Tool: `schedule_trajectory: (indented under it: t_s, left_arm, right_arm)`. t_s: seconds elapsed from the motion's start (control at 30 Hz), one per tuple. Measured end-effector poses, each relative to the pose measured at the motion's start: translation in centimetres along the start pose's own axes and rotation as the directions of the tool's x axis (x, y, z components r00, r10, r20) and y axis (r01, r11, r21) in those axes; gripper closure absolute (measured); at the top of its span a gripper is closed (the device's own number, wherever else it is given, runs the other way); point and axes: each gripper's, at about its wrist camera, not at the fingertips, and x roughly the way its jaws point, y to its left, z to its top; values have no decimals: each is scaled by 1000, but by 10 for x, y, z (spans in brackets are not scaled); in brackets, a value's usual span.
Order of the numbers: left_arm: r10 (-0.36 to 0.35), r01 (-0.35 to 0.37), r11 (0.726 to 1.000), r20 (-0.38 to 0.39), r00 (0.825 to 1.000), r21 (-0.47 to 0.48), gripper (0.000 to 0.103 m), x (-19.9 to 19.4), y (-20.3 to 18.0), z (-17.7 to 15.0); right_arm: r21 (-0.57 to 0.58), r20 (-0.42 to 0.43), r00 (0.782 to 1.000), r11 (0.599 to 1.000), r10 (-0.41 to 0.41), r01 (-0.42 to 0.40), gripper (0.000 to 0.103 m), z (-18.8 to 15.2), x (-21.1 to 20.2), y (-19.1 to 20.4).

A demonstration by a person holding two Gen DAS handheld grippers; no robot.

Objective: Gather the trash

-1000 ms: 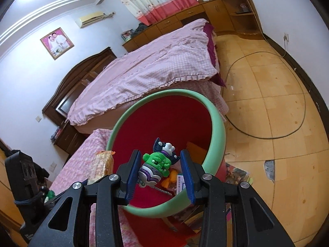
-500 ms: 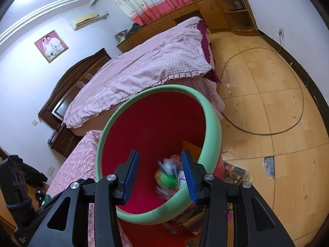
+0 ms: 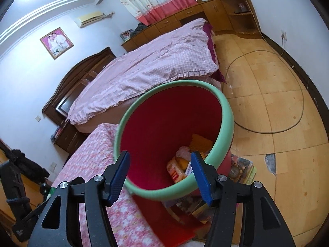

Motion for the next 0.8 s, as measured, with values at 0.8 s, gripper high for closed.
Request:
schedule_trajectory:
  t_s: [0.8]
  left_arm:
    - [197,-184,973,86,977,-137,52,-128,73,-55]
  right_arm:
    - [-257,-38,996,963,79,-86,30,-74,-63,96]
